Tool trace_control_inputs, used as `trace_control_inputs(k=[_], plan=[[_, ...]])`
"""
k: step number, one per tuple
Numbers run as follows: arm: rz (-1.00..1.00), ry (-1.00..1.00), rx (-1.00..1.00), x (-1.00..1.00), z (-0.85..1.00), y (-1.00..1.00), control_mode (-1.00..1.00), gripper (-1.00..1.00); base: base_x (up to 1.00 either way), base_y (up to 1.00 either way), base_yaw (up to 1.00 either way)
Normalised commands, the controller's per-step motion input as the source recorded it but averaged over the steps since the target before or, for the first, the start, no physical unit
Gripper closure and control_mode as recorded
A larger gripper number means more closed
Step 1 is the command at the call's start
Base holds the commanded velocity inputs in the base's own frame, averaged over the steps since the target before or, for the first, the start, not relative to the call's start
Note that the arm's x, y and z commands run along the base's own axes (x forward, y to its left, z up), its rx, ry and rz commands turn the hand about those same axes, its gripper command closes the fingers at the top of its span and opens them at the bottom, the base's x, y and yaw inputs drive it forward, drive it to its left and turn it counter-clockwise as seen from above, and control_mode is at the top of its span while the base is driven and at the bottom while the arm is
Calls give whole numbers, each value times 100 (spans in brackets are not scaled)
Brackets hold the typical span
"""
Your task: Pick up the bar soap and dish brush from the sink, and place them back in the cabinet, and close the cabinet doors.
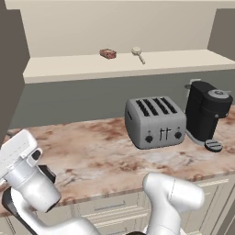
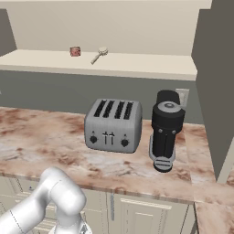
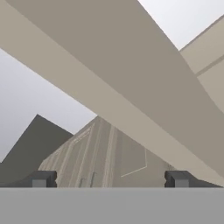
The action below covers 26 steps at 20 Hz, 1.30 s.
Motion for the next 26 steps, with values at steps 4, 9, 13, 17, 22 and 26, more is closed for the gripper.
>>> trace_control_inputs(k=[4, 9, 13, 17, 22, 26], plan=[[4, 0, 0, 10, 3, 0, -100, -100, 0, 0, 0], [3, 0, 0, 16, 0, 1, -100, -100, 0, 0, 0], [3, 0, 0, 26, 0, 3, -100, -100, 0, 0, 0], [3, 0, 0, 25, 0, 11, -100, -100, 0, 0, 0], [4, 0, 0, 29, -1, 22, -100, -100, 0, 0, 0], [5, 0, 0, 29, -4, 23, -100, -100, 0, 0, 0]])
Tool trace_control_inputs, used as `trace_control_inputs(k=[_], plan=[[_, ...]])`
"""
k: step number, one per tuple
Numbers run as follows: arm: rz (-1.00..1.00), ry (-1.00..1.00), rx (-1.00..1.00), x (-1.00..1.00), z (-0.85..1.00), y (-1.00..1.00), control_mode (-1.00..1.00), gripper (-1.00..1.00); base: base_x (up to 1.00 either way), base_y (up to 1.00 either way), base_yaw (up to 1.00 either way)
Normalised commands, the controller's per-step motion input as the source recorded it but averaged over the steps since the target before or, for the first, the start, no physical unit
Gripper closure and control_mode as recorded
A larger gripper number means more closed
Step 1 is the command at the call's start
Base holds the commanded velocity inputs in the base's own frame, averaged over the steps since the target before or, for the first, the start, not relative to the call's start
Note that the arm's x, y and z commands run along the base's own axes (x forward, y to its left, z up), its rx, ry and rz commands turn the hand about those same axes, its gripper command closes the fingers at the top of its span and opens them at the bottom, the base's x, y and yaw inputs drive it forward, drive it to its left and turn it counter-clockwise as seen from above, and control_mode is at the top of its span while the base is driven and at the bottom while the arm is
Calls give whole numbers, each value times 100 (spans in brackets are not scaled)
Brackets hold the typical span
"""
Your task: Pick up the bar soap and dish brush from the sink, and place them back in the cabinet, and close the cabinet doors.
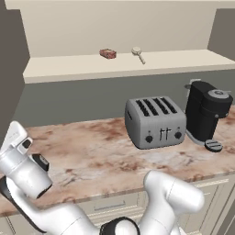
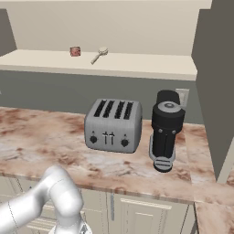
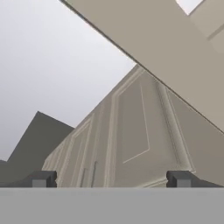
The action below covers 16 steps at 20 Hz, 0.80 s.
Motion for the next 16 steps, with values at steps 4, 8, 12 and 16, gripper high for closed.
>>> trace_control_inputs(k=[4, 8, 12, 16], plan=[[3, 0, 4, 12, 1, -4, -100, -100, 0, 0, 0], [1, 0, 12, 6, 10, -28, -100, -100, 0, 0, 0], [1, 0, 13, 6, 18, -26, -100, -100, 0, 0, 0], [1, 0, 14, 0, 29, -21, -100, -100, 0, 0, 0]])
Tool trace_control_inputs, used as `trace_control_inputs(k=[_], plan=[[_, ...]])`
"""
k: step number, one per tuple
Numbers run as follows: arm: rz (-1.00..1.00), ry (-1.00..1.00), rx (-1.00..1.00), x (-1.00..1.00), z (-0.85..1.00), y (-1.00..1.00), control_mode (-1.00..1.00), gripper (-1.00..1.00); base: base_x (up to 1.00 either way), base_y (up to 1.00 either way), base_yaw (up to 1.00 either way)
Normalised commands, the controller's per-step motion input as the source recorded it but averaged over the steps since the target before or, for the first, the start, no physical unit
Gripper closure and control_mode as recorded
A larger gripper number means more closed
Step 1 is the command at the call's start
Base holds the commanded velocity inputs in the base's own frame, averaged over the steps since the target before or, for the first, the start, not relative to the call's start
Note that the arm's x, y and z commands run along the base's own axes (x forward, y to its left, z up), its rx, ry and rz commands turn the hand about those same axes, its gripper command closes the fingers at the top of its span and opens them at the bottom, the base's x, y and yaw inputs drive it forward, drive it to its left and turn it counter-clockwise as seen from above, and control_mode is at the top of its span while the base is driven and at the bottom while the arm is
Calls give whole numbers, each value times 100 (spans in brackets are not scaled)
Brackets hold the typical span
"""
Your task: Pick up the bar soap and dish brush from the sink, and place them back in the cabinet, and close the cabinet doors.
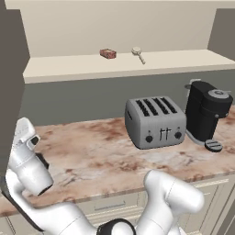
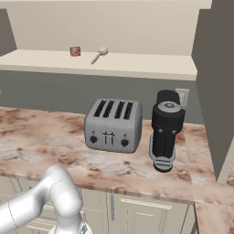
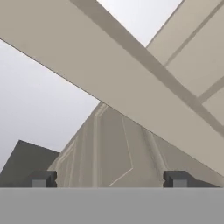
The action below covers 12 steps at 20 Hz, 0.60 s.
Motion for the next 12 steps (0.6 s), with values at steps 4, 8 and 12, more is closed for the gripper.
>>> trace_control_inputs(k=[4, 8, 12], plan=[[0, 0, 15, 0, 39, -22, -100, -100, 0, 0, 0], [0, -4, 18, 0, 43, -29, -100, -100, 0, 0, 0], [0, -5, 20, 0, 34, -44, -100, -100, 0, 0, 0]])
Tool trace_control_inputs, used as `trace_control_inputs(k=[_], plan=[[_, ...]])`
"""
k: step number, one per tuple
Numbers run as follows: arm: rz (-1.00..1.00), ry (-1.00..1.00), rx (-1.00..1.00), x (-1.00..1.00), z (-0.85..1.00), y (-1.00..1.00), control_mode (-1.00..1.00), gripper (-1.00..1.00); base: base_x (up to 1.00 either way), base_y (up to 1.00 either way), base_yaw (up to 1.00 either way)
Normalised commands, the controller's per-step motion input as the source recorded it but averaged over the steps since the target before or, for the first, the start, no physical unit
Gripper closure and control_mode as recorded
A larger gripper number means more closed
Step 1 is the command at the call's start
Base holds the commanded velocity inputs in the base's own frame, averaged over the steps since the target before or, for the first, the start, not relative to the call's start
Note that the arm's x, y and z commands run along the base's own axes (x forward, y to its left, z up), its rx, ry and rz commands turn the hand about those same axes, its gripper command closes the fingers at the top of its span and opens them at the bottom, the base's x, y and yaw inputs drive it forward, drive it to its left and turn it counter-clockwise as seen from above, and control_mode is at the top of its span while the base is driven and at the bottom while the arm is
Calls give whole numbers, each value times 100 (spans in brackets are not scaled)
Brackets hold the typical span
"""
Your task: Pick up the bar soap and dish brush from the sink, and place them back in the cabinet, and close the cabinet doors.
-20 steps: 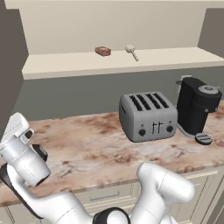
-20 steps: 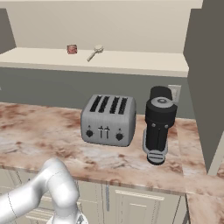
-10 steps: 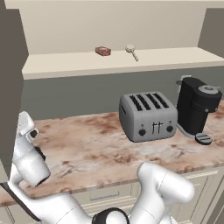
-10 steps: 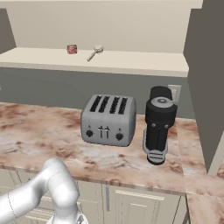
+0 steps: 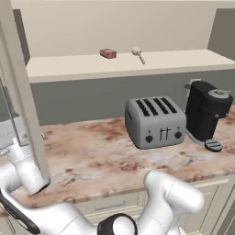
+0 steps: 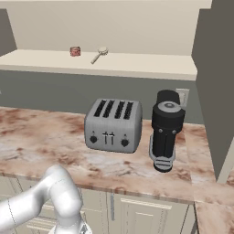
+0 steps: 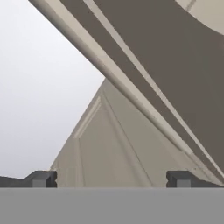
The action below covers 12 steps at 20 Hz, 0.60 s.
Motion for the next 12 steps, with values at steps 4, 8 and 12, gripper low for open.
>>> trace_control_inputs(k=[4, 8, 12], plan=[[0, -4, 20, 0, 8, -61, -100, -100, 0, 0, 0], [0, -6, 15, 0, 0, -52, -100, -100, 0, 0, 0], [0, -5, 16, 0, 0, -51, -100, -100, 0, 0, 0]])
